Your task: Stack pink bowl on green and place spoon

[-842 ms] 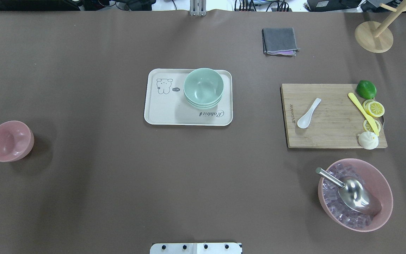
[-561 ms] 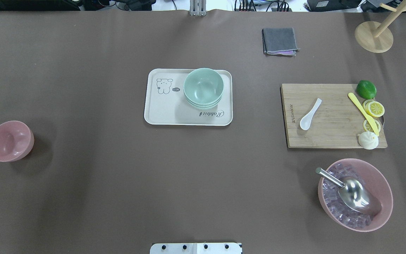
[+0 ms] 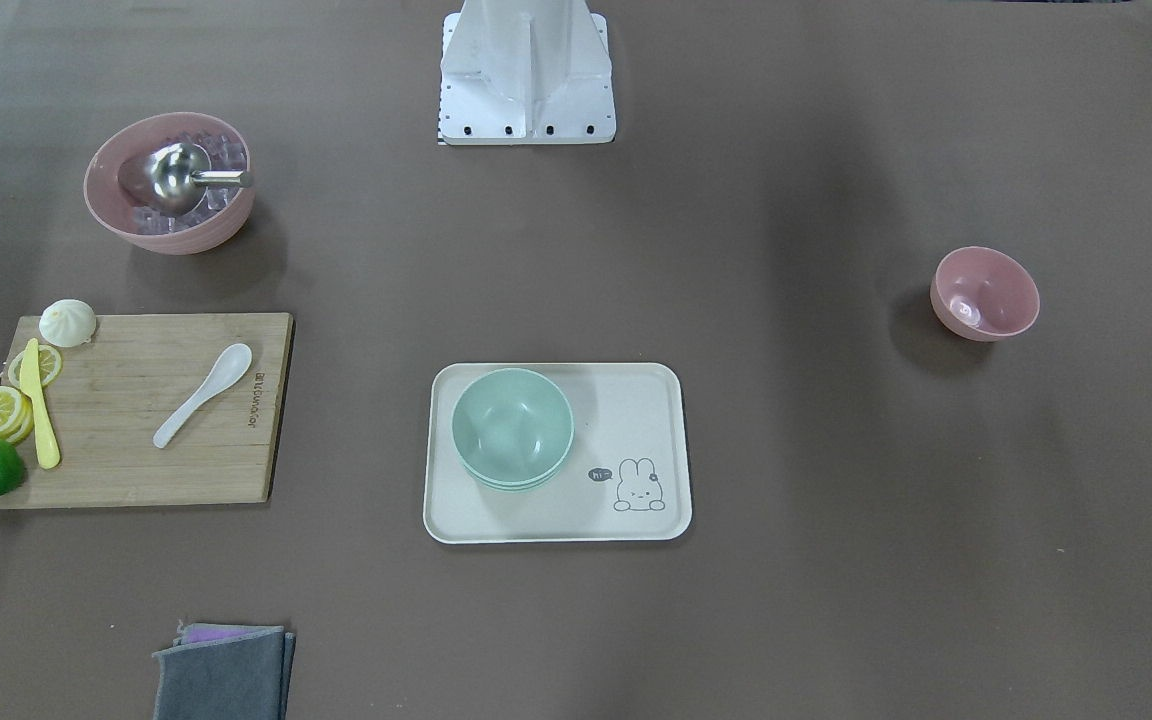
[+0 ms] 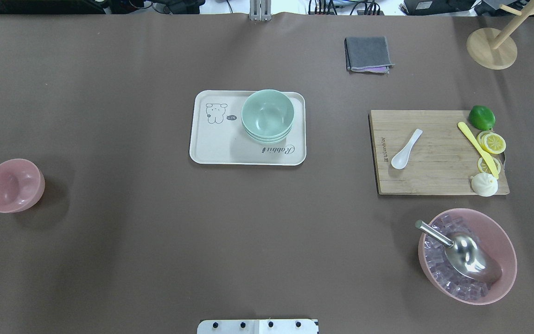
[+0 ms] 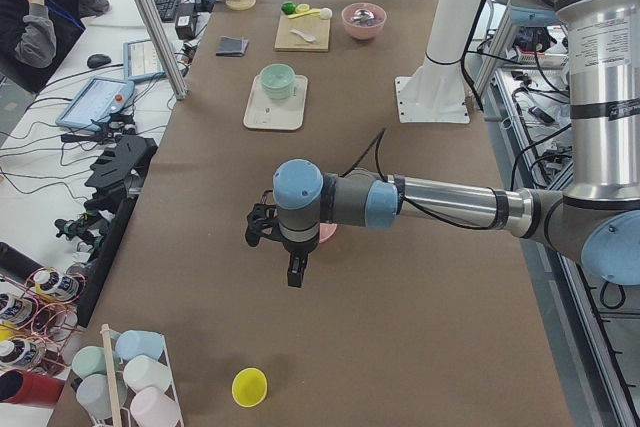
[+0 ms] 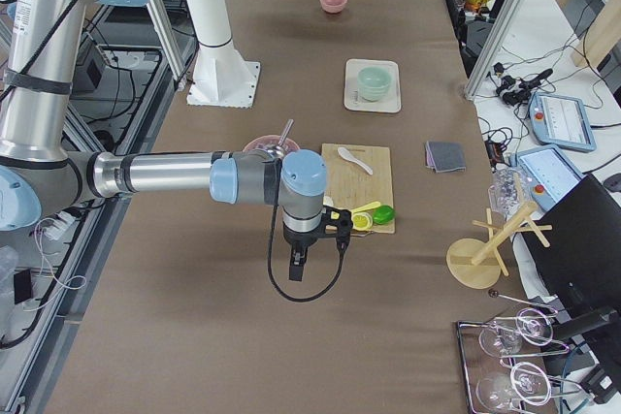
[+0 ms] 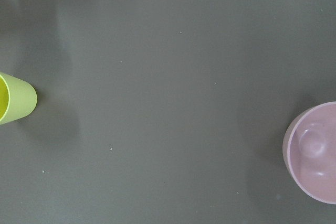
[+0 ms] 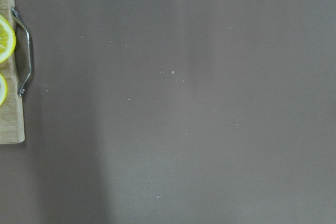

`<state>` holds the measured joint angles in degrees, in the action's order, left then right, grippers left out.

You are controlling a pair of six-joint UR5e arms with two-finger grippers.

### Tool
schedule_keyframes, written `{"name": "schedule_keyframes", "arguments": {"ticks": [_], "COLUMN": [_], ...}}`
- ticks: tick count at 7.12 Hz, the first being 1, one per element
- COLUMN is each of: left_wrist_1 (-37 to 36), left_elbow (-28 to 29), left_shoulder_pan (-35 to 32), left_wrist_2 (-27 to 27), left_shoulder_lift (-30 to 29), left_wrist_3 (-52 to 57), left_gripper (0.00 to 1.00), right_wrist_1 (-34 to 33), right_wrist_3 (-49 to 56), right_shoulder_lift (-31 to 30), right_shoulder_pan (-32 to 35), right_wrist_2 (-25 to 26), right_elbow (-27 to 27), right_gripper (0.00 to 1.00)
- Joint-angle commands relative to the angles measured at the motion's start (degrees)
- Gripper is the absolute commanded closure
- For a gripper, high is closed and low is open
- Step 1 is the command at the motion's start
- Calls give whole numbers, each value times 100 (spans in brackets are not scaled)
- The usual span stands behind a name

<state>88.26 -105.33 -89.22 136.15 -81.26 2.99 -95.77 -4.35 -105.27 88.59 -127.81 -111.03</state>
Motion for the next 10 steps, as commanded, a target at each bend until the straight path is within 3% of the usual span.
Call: {"name": "schedule_keyframes", "arguments": {"ticks": [1, 4, 8, 9, 10], "left_wrist_1": [7, 7, 68, 574, 1553], "left_elbow": [-101, -162, -233, -163, 142], "left_shoulder_pan": [1, 1, 1, -7, -8], "left_wrist_2": [26, 34, 34, 26, -27], "left_shoulder_lift": [-21, -83, -275, -450, -661], "left_wrist_3": [0, 0, 0, -35, -70], "left_gripper": [1, 2, 2, 2, 2], "right_wrist_1": [-3, 163, 1374, 1681, 1919], "right_wrist_3": [4, -57, -75, -84, -75], "right_shoulder_lift": [6, 76, 182, 182, 182], "right_shoulder_pan": [-9, -26, -26, -26, -26], "right_wrist_2": [88, 19, 28, -16, -103], "right_elbow": [-234, -532, -472, -368, -202], "right_gripper": [0, 0, 0, 0, 0]}}
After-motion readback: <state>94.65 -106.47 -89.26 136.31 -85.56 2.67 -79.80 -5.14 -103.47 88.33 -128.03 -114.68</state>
